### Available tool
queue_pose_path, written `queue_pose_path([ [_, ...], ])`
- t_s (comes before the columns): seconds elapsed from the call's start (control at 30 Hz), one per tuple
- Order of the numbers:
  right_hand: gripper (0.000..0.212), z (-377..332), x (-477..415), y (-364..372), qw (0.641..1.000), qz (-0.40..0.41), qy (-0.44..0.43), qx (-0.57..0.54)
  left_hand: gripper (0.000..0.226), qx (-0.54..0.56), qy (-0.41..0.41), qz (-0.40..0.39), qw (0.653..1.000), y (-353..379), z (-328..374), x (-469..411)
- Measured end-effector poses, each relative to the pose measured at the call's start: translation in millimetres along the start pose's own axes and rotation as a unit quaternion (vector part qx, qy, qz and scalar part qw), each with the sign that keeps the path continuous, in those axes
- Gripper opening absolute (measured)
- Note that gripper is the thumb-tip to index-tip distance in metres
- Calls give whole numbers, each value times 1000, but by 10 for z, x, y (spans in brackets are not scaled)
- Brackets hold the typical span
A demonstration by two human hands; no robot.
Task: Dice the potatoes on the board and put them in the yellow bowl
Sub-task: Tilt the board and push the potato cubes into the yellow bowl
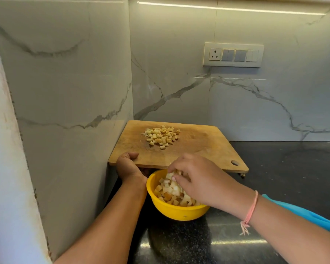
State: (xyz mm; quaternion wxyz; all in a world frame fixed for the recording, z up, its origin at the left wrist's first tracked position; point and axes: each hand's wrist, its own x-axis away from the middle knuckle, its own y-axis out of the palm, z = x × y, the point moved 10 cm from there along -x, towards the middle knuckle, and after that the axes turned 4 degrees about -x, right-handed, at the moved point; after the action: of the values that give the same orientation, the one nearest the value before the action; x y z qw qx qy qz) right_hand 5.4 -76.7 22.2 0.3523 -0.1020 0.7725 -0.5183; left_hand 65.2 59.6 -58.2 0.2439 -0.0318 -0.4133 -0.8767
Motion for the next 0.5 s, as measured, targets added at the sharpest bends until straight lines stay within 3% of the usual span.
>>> queue_pose_path([
  [0.23,24,261,-643,-168,998,56,37,11,13,-13,1,10,1000,-10,6,14],
  [0.4,49,448,-1096,188,996,-38,81,-20,13,-4,-12,1,1000,17,5,29],
  [0.5,48,455,-1158,302,994,-61,82,26,13,-6,-10,3,1000,10,13,26],
])
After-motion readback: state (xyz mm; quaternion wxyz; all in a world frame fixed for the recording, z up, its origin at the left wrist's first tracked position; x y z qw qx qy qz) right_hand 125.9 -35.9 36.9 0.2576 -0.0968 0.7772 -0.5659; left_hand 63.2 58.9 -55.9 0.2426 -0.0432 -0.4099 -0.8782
